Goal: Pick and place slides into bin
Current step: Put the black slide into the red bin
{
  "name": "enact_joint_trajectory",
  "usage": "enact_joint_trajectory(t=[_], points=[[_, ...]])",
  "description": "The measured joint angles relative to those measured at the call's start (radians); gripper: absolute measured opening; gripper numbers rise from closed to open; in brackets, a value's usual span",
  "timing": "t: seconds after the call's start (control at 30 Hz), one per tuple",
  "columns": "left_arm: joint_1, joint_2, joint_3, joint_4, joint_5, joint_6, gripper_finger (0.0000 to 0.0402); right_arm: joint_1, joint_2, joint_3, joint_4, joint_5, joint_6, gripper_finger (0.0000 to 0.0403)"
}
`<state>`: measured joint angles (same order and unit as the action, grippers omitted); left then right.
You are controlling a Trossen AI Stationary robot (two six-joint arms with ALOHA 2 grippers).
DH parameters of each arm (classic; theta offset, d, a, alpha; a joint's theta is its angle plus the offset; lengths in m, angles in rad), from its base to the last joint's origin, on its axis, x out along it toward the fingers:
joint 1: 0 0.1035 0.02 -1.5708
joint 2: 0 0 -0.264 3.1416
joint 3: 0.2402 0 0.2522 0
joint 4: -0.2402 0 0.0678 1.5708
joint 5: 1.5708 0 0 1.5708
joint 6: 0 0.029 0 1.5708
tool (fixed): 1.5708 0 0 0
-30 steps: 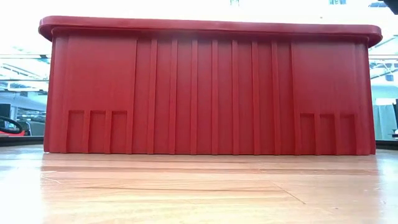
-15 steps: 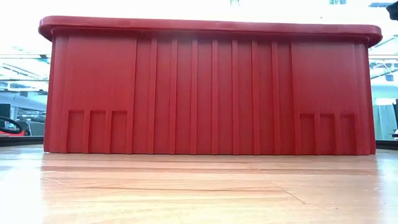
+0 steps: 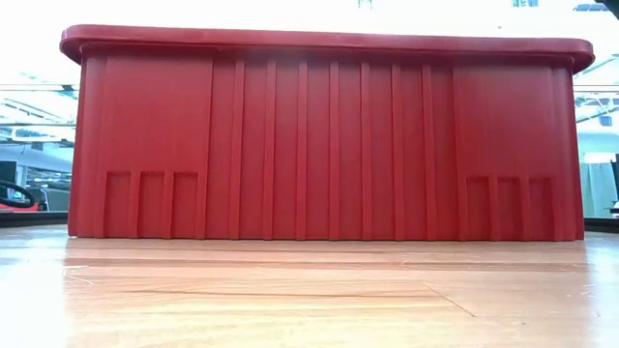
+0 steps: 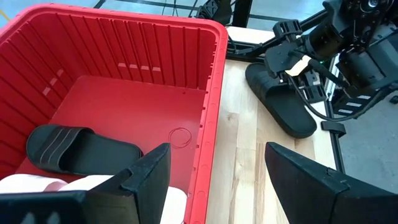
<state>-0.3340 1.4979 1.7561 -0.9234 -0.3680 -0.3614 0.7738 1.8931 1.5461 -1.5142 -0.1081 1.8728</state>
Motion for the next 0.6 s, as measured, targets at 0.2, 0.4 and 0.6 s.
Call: enact_joint_trajectory(t=[0.2,0.4,0.6], points=[[0.0,0.0,0.0,0.0,0.0,0.0,0.0255,-0.012,0.0,-0.006,0.053,0.0,-0.05,0.013],[0.0,0.0,0.0,0.0,0.0,-0.003,0.0255,-0.013,0.0,-0.006,0.047,0.004,-0.051,0.013],[0.0,0.0,0.0,0.0,0.0,-0.002,0.0255,-0.014,0.0,-0.029,0.06,-0.015,-0.055,0.013]])
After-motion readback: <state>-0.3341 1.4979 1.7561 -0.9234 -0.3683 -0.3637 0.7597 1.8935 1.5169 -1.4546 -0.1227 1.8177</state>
